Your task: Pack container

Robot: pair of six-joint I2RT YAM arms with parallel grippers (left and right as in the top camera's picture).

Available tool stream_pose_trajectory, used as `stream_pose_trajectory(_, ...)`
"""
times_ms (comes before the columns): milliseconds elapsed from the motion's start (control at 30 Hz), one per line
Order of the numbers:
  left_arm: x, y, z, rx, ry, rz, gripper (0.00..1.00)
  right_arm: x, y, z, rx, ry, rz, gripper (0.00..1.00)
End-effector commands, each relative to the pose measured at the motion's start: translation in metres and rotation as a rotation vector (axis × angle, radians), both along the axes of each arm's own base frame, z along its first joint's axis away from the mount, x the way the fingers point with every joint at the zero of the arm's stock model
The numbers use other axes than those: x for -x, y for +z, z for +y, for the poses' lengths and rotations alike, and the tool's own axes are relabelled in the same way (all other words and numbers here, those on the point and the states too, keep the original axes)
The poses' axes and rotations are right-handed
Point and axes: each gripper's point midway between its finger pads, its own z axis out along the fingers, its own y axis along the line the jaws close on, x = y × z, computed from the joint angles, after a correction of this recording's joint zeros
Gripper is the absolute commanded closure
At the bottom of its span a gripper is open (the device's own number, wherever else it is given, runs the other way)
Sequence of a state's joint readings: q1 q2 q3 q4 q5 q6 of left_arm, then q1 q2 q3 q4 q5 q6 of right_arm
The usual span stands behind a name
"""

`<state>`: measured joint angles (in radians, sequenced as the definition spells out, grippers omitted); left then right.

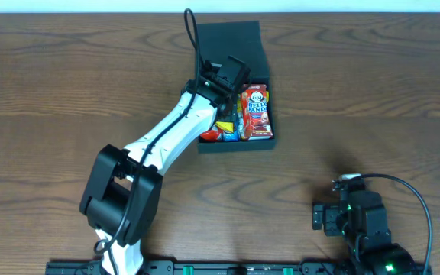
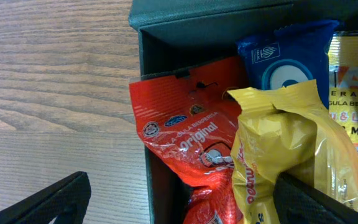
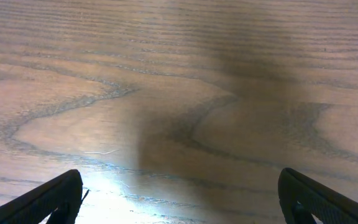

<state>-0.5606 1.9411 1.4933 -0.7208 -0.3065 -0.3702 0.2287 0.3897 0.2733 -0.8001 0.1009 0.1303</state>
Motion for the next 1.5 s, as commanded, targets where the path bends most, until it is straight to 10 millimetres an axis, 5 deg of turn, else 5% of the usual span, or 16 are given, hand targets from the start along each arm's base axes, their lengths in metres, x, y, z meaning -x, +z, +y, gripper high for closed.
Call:
stream_pose_trajectory(0, -0.004, -0.006, 0.000, -0.017, 0.015, 0.001, 0.05, 0.000, 0.000, -0.001, -0.010, -0.016, -0.003, 0.01)
stream_pose_trajectory(267, -0.004, 0.013, 0.006, -0.051, 0.022, -0.043, 0.05, 0.000, 0.000, -0.001, -0.010, -0.016, -0.003, 0.01)
stream_pose_trajectory(533, 0.001, 0.087, 0.011, -0.012, 0.026, -0.184, 0.05, 0.000, 0.000, -0.001, -0.010, -0.016, -0.003, 0.01)
stream_pose_trajectory(800, 0.030, 0.144, 0.028, -0.008, -0.038, -0.232, 0.05, 0.000, 0.000, -0.001, -0.010, -0.016, -0.003, 0.01)
stream_pose_trajectory(1467, 0.058, 0.133, 0.041, -0.100, -0.161, -0.088, 0.05, -0.006, 0.005, 0.001, -0.017, -0.014, -0.034, 0.01)
